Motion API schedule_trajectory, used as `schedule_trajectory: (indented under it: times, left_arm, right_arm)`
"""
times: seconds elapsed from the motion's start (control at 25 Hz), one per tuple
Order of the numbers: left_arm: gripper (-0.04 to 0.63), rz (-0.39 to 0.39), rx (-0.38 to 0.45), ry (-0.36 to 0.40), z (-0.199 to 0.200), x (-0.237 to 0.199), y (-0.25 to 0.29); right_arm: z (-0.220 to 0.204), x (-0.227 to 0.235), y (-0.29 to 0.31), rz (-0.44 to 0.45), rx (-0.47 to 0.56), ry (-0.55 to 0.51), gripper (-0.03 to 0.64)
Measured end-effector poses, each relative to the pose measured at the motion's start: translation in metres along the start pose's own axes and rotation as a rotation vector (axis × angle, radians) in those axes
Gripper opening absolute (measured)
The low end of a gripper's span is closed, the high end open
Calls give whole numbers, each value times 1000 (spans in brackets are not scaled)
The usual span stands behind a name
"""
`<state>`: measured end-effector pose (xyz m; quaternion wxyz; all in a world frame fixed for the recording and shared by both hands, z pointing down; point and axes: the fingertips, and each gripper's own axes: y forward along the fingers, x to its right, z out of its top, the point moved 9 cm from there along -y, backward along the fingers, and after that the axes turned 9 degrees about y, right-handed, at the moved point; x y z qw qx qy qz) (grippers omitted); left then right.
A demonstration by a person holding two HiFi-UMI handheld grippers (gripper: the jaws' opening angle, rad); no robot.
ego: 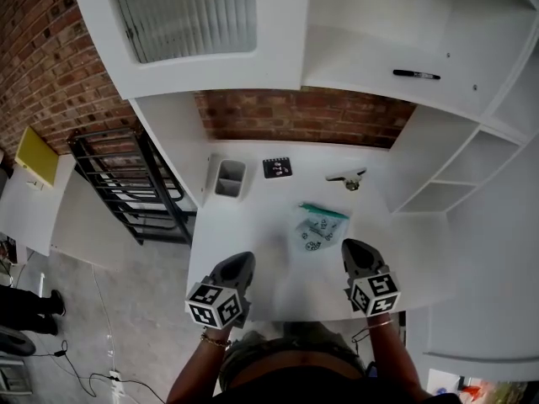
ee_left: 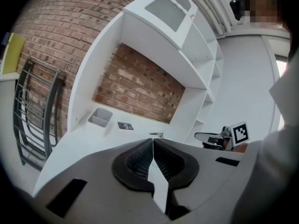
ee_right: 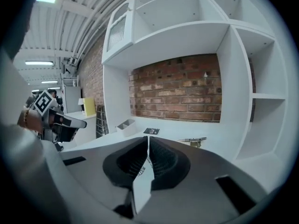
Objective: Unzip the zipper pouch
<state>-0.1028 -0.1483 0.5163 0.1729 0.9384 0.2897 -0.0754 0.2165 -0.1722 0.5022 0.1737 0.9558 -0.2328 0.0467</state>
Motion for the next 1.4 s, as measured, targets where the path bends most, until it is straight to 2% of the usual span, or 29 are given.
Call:
schedule_trajectory:
  times: [0.12, 0.28, 0.6, 0.96, 1.24, 1.4]
  left_arm:
    - [5, -10, 3, 9, 0, 6, -1]
    - [5, -26, 0, 14, 3, 11, 4]
    - [5, -42, -27, 120, 10, 20, 9]
    - [5, -34, -19, 123, 10, 22, 8]
    - [5, -29, -50, 142, 4, 23, 5]
    - [5, -30, -37, 138, 5, 22, 6]
  right_arm:
    - [-1, -4, -7, -8, 24, 47, 2]
    - [-4, -6, -11, -12, 0, 45, 2]
    - [-4, -6, -18, -23, -19, -2, 2]
    - [-6, -5, -26, -34, -19, -9, 2]
    - [-7, -8, -30, -41, -44, -24, 2]
    - [-2, -7, -28, -35, -6, -37, 2]
